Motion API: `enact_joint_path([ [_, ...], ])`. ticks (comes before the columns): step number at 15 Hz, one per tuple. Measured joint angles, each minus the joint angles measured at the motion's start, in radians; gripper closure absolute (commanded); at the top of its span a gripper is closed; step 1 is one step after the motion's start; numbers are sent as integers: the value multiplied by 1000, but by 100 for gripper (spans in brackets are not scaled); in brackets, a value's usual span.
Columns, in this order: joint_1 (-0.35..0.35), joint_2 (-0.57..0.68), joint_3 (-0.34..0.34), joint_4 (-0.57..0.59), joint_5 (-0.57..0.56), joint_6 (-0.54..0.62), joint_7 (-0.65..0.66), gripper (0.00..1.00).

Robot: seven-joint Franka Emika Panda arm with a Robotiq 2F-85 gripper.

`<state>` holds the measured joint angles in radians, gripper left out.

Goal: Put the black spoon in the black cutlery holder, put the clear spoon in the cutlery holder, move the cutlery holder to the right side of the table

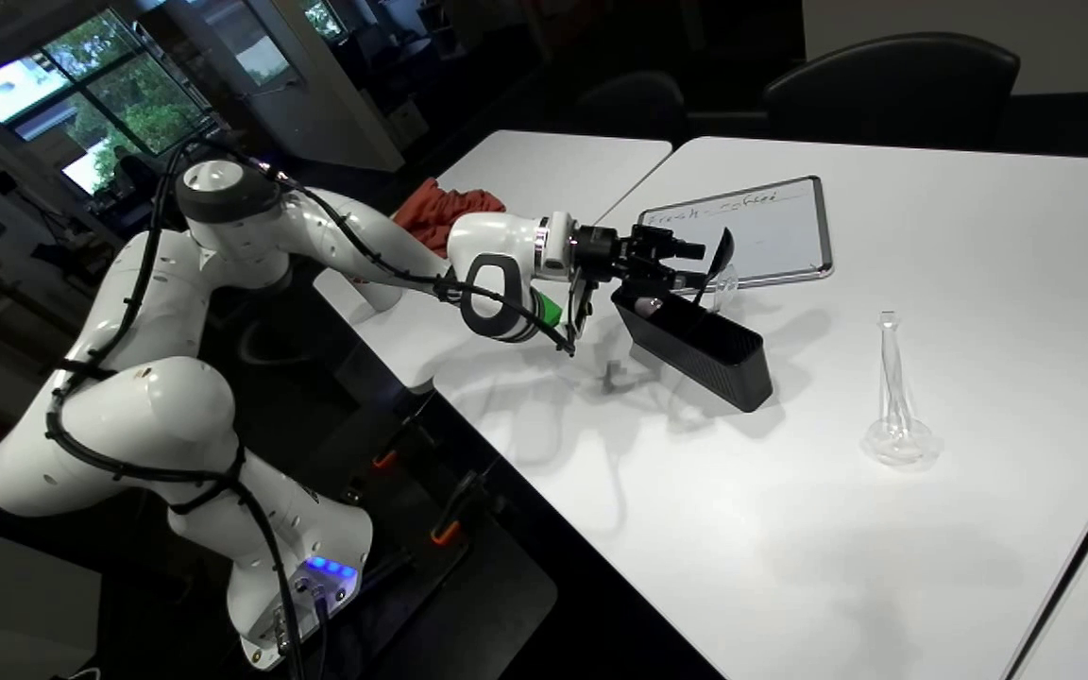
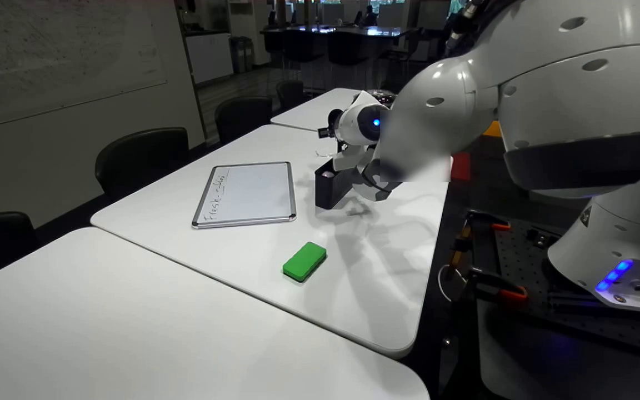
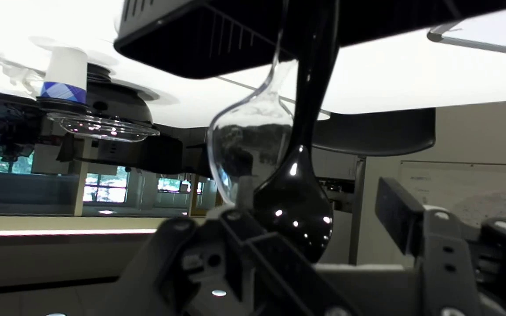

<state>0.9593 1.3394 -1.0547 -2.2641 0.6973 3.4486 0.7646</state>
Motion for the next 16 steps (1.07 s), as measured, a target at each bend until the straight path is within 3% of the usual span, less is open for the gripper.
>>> enact_joint_path([
  [7,63,-83,-74,-53,-46,8,-1,0],
  [12,-8,-304,-136,-64,-337,-16,74,0],
  [16,-103,-494,-192,-53,-583,-138,85,0],
])
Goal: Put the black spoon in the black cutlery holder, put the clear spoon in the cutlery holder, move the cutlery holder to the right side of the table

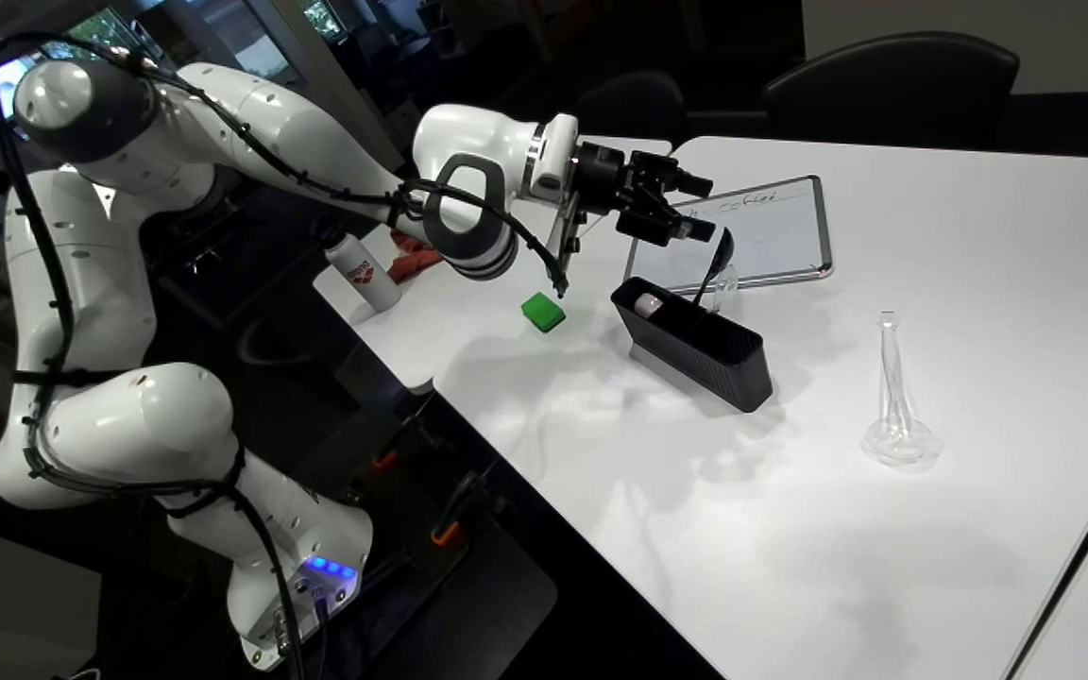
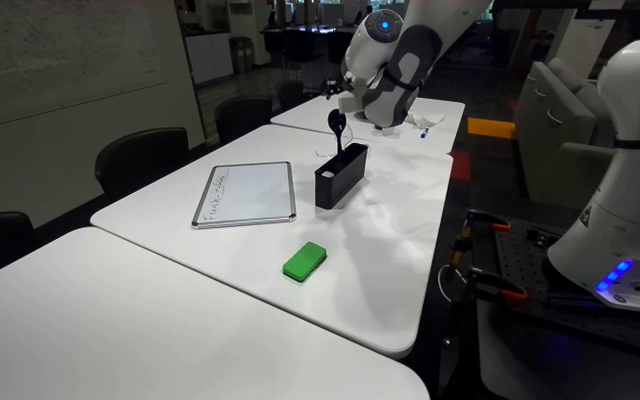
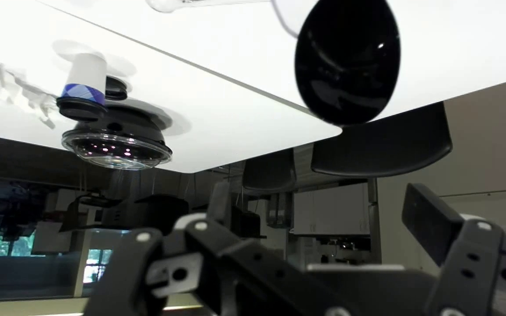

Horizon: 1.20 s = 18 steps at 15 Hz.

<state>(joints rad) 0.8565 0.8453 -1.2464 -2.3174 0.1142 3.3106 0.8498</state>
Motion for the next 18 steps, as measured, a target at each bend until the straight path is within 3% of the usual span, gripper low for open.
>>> enact_joint_path([
  [6,-141,-290,-54,91,-8,-273,-393,0],
  [9,-239,-416,-24,163,-77,-391,-584,0],
  [11,-337,-481,57,205,-113,-450,-694,0],
  [13,-476,-530,202,234,-151,-490,-772,0],
  [15,-600,-544,340,243,-93,-518,-916,0],
  [18,-664,-531,411,243,-61,-528,-986,0],
])
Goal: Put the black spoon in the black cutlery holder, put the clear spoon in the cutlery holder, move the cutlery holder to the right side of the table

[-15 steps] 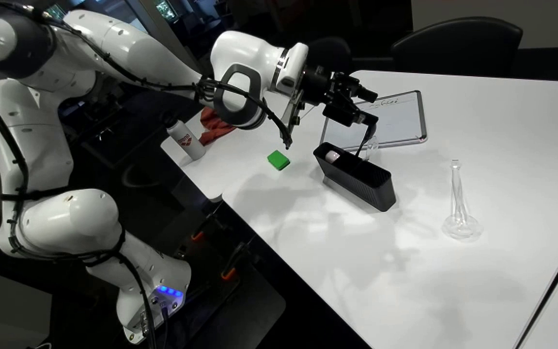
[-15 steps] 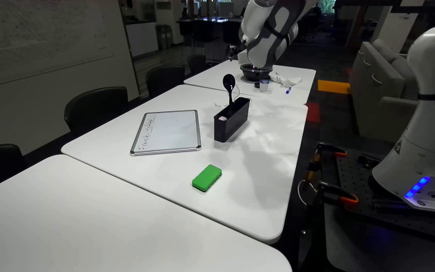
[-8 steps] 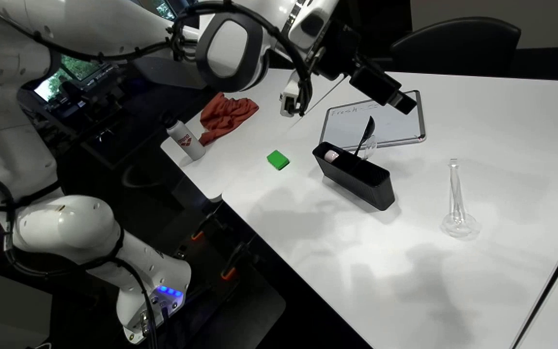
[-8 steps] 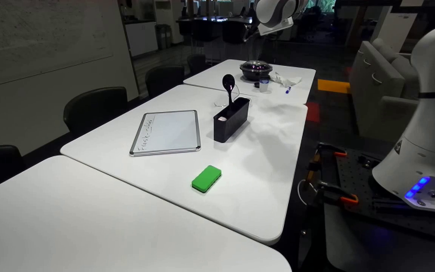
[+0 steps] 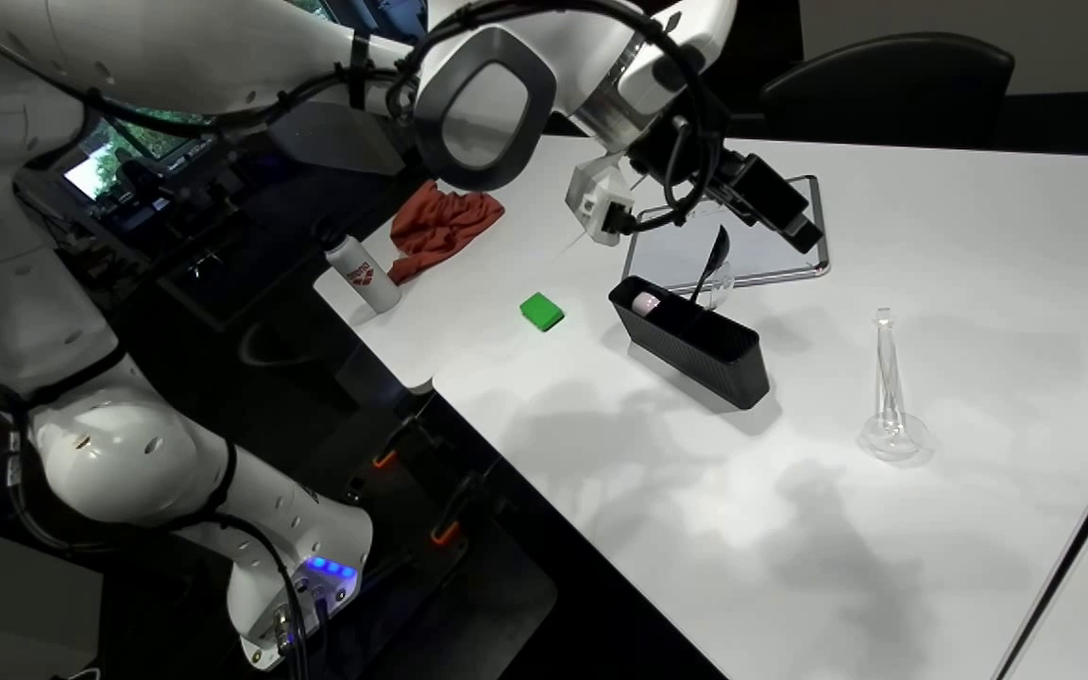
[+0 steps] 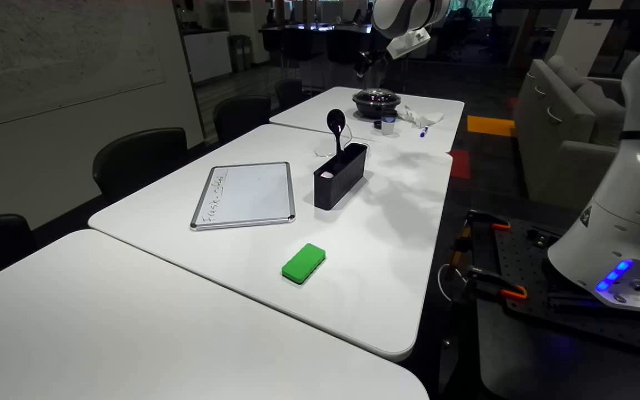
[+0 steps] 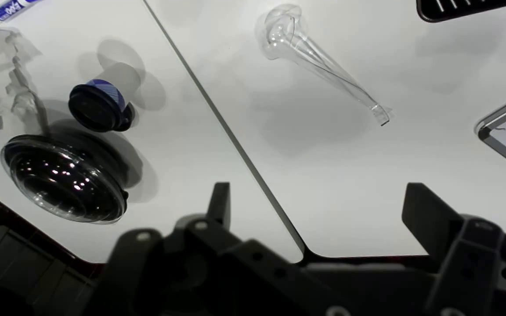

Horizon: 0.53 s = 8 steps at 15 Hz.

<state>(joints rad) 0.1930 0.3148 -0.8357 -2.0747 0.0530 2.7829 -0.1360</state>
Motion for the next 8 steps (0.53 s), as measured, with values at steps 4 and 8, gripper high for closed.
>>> enact_joint_path([
  [4,-19,-2,23,3,-27,-1,14,0],
  [8,-211,-3,188,41,-134,-18,-12,0],
])
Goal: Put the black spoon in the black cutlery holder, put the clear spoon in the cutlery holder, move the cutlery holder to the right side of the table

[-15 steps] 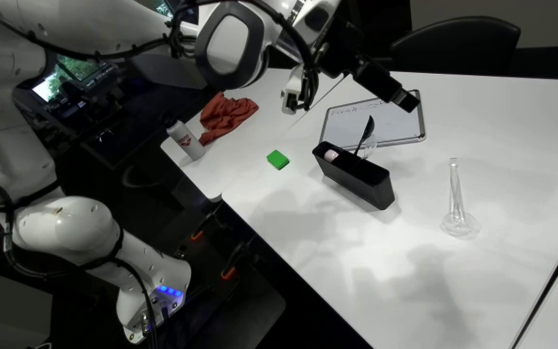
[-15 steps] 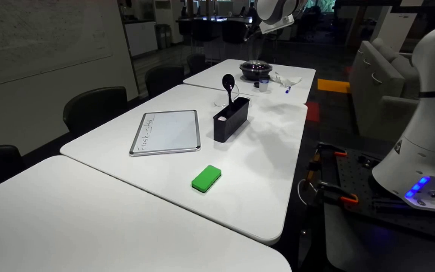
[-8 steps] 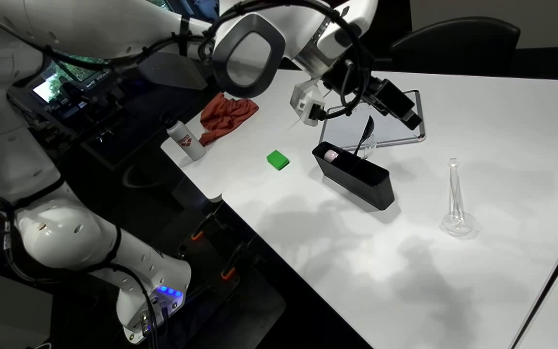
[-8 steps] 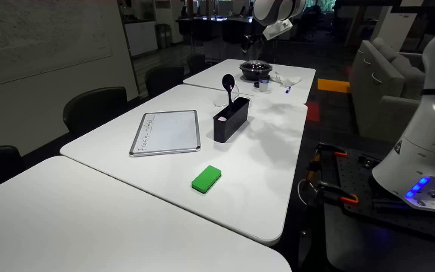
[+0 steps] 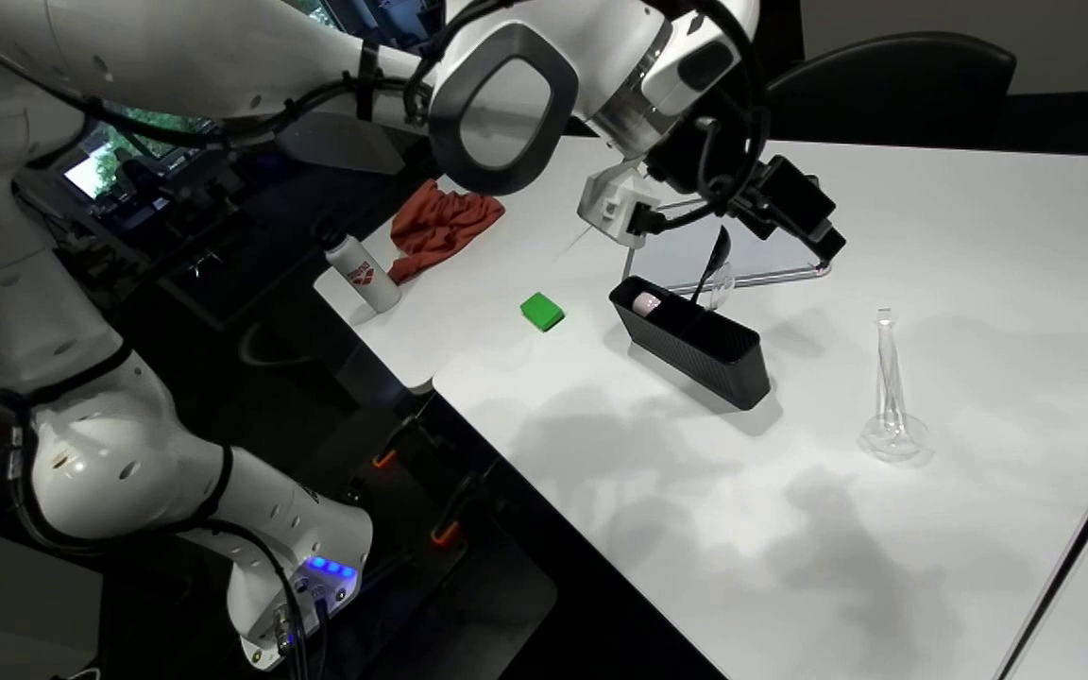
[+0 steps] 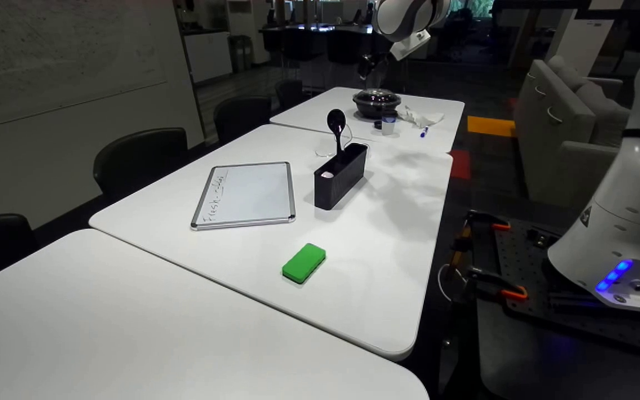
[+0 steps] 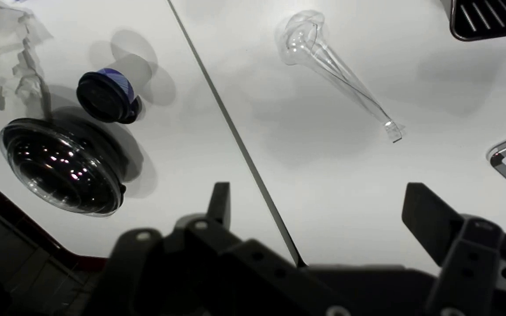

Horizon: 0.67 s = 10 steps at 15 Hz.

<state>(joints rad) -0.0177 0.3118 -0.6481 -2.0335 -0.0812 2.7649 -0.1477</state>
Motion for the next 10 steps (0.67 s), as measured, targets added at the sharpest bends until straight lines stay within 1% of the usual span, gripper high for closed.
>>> enact_joint_path([
  [2,-139,4,115,43,2,-35,-113,0],
  [5,-336,44,285,135,28,-130,-328,0],
  [7,-434,108,363,218,42,-192,-464,0],
  [10,-530,236,443,356,50,-260,-642,0],
])
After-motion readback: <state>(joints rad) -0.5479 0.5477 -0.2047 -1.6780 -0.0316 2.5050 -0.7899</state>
